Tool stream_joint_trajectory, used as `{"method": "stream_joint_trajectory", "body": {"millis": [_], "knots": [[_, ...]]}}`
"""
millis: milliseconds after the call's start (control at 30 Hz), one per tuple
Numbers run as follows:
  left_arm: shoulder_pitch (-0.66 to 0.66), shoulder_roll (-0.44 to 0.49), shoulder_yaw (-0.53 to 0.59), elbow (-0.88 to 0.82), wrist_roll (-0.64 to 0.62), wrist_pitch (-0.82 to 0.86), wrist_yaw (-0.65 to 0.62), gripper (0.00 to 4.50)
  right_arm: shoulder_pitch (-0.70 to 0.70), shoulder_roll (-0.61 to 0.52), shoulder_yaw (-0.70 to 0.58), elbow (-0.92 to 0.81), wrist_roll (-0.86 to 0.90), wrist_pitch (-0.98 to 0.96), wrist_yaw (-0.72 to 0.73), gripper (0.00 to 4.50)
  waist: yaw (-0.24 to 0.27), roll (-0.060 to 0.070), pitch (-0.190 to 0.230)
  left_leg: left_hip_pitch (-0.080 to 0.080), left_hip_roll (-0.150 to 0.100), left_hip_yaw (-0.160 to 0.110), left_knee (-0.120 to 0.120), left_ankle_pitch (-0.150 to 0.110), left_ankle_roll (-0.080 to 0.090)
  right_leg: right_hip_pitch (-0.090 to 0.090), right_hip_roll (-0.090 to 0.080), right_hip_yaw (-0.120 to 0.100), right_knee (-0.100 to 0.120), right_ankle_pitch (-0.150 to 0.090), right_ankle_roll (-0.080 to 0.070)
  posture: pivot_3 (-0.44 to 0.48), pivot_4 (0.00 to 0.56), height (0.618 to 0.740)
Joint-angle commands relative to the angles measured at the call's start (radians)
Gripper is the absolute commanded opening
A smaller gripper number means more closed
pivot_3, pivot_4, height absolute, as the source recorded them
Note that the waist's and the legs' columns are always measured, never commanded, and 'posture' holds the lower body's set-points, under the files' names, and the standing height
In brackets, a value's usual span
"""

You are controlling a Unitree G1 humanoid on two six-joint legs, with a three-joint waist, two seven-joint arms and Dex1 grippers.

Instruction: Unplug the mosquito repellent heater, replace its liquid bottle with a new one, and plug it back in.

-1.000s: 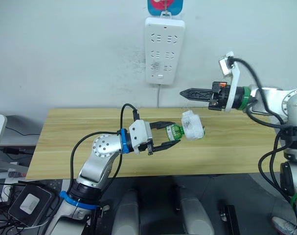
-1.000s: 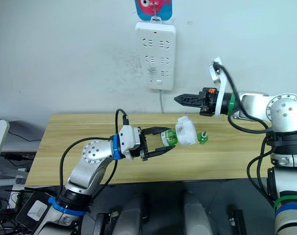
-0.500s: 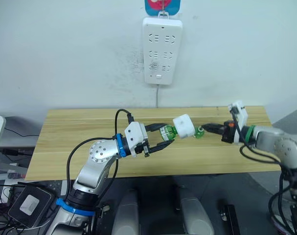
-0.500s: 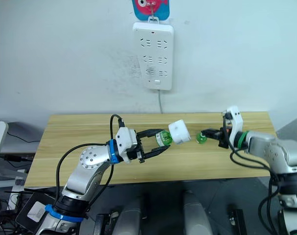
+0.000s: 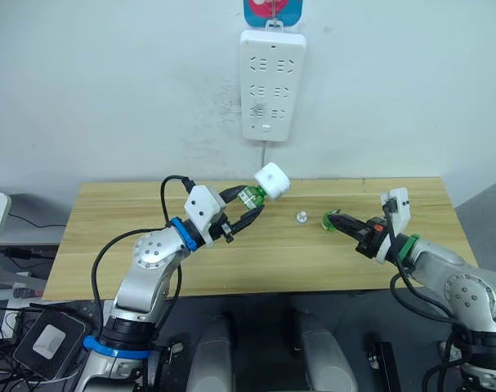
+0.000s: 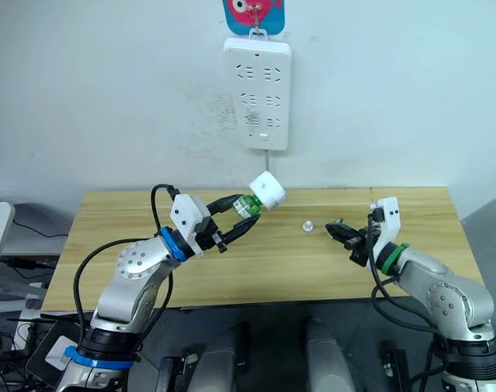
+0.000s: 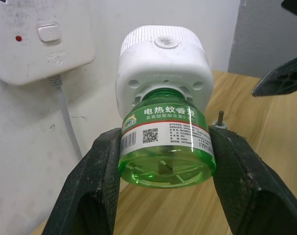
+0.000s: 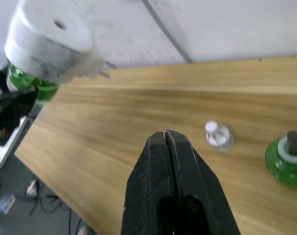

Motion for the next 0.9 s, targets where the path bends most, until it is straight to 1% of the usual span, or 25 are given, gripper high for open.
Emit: {"method": "stream_joint_trajectory", "body": {"millis": [33,367,667,733,833,900], "knots": [[0.005,-0.004,0.009,-0.057,-0.006,-0.006,0.014,2.26,0.013,0.000,-0.025,-0.036,0.000,-0.017,0.002,0.04,0.000,0.000,0.000,0.000,0.000,0.000,0.000,0.000,0.000,0.000,0.000,0.000,0.000,0.000,0.000,-0.082,0.290,0.740],[0.005,0.004,0.009,-0.049,-0.018,-0.013,-0.006,2.26,-0.002,-0.004,-0.019,-0.062,0.031,0.003,0.018,0.04,0.000,0.000,0.000,0.000,0.000,0.000,0.000,0.000,0.000,0.000,0.000,0.000,0.000,0.000,0.000,-0.078,0.282,0.740],[0.012,-0.002,-0.006,-0.068,-0.033,-0.006,-0.028,2.26,0.008,-0.052,-0.007,-0.084,0.029,0.020,0.076,0.04,0.001,0.000,0.000,0.000,0.000,0.000,0.000,0.000,0.000,0.000,0.000,0.000,0.000,0.000,0.000,-0.082,0.280,0.740],[0.008,0.000,-0.020,-0.080,-0.047,0.002,-0.052,2.26,-0.001,-0.098,0.023,-0.065,0.007,0.015,0.147,0.04,0.001,0.000,0.000,0.000,0.000,0.000,0.001,0.000,0.000,0.000,0.000,0.000,0.000,0.000,0.000,-0.084,0.285,0.740],[0.010,0.018,-0.061,-0.105,-0.070,-0.001,-0.133,2.26,-0.022,-0.209,0.099,0.008,-0.059,-0.028,0.339,0.04,0.001,0.000,0.000,0.000,0.000,0.000,0.001,0.000,0.000,0.001,0.000,0.000,0.000,0.000,0.000,-0.080,0.284,0.740],[0.002,0.027,-0.079,-0.114,-0.088,-0.001,-0.183,2.26,-0.061,-0.254,0.139,0.075,-0.089,-0.051,0.441,0.04,0.001,0.000,0.000,0.001,-0.001,0.000,0.001,0.000,0.000,0.001,0.000,0.000,0.000,0.000,0.000,-0.078,0.285,0.740]]}}
